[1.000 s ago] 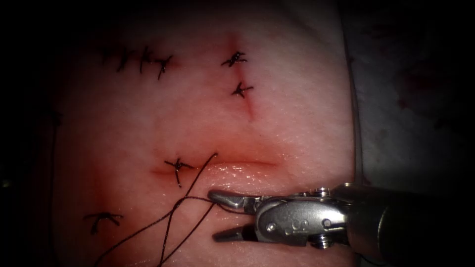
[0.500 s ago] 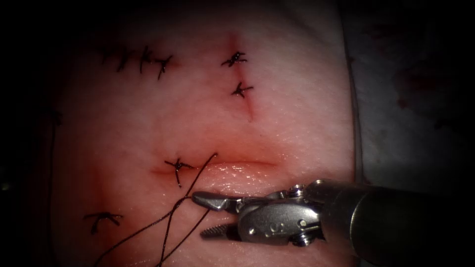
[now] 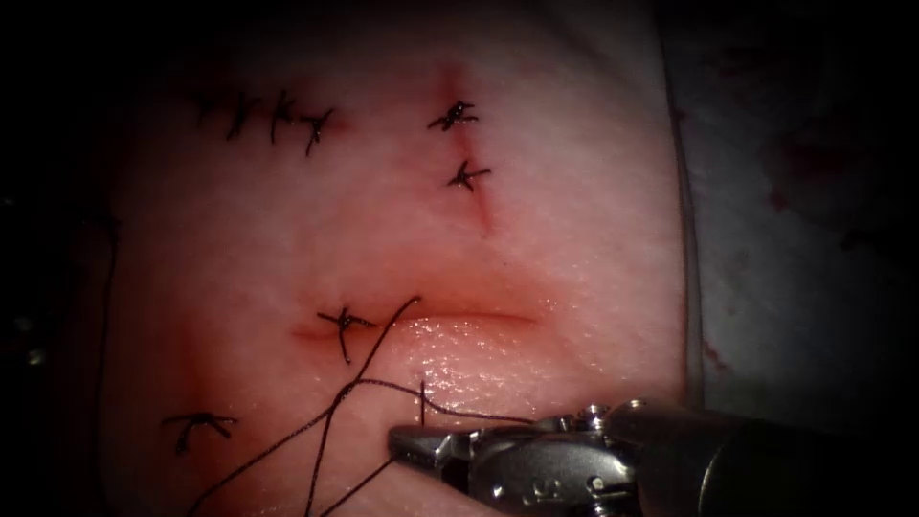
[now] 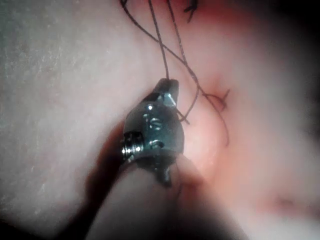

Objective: Wound Closure
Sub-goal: Pull the suture through the skin with the right gripper.

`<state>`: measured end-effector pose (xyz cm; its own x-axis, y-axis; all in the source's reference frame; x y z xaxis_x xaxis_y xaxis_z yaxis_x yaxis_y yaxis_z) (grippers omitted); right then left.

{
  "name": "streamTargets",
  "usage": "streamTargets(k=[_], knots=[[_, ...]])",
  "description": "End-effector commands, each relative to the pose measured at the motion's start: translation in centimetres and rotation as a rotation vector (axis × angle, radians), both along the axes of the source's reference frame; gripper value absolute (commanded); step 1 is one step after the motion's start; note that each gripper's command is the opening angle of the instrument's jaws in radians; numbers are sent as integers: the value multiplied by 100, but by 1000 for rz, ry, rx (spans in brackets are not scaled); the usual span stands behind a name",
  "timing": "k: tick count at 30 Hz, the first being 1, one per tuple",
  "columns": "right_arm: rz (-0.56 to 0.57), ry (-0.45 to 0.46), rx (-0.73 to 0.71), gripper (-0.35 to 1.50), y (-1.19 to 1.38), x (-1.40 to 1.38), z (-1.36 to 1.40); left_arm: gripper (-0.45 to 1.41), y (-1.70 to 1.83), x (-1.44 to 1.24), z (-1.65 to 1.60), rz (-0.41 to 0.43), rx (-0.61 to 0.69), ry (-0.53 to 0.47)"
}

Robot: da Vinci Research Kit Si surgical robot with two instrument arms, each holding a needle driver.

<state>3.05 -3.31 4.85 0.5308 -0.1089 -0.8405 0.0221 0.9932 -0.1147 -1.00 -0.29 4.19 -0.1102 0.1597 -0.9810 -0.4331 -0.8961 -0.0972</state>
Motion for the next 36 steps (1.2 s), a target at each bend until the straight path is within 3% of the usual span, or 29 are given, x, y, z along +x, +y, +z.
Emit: streamTargets(k=[1, 7, 14, 15, 16, 17, 18, 19, 21, 29, 36], knots=[[1, 21, 14, -35, -23, 9, -17, -45, 1, -6, 9, 5, 4, 1], [5, 95, 90, -35, -78, 24, -89, -45, -1, -15, 18, 24, 25, 12], [40, 206, 154, -35, -94, 49, -136, -45, -2, -18, 20, 40, 31, 11], [69, 231, 162, 32, -84, 49, -135, -45, -2, -16, 22, 43, 31, 9], [69, 231, 162, 32, -84, 49, -135, -45, -2, -16, 22, 43, 31, 9], [84, 246, 160, 79, -78, 47, -133, -45, -1, -15, 22, 43, 31, 8], [100, 263, 158, 108, -70, 44, -129, -45, -1, -15, 23, 44, 31, 7], [116, 282, 159, 126, -59, 40, -124, -45, -1, -14, 24, 44, 36, 3], [120, 303, 114, 143, -40, 30, -115, -45, 0, -13, 26, 49, 36, 1], [101, 312, 57, 145, 30, -8, -72, -45, 3, -10, 32, 46, 39, 8], [97, 324, 39, 145, 49, -26, -42, -45, 6, -3, 35, 44, 45, 16]])
